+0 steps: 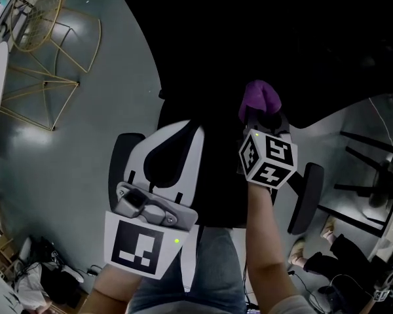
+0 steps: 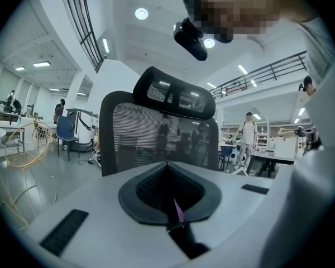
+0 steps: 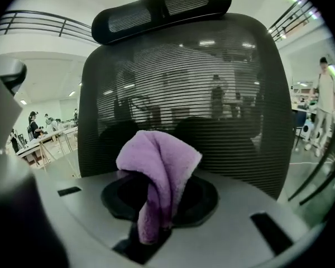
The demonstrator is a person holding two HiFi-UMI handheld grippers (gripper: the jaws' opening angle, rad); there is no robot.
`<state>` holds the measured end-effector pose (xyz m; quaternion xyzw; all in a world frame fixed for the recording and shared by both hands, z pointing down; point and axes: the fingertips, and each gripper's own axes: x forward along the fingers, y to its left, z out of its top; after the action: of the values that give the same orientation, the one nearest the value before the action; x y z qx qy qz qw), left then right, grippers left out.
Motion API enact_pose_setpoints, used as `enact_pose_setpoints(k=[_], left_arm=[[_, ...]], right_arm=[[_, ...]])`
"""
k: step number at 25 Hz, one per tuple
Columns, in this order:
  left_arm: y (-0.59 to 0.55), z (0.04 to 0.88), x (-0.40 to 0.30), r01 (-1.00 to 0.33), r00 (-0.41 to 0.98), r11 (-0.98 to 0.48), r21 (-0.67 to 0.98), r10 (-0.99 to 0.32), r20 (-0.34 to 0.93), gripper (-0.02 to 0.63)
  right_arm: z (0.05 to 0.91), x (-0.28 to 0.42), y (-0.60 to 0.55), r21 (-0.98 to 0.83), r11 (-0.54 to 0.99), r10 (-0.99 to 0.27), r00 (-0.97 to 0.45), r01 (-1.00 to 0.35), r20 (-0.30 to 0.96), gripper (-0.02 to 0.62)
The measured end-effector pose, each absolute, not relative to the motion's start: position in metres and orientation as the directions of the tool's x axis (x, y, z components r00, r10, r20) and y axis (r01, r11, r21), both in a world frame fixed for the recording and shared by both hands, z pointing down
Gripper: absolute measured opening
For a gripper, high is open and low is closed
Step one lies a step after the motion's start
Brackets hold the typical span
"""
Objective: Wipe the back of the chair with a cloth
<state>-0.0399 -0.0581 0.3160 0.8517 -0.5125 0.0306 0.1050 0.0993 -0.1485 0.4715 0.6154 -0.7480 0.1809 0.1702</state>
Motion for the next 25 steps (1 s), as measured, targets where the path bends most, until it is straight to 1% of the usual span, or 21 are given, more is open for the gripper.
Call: enact_pose_setpoints(k=[9, 25], left_arm=[[-0.063, 0.315, -0.012, -0.867, 0.496, -0.477, 0.146, -0.854, 0.158, 0.012], [-0.063, 0.319, 0.036, -0.836, 0.547, -0.527, 0.153, -0.822, 0.159, 0.012]], right_arm=[[0.471, 0.127, -0.145, -0.044, 0.176, -0.861, -0.175, -0.983, 0.477, 0.100], [0.471, 0.194, -0.135, -0.024, 0.096, -0.875, -0.096, -0.995, 0.475, 0.100]])
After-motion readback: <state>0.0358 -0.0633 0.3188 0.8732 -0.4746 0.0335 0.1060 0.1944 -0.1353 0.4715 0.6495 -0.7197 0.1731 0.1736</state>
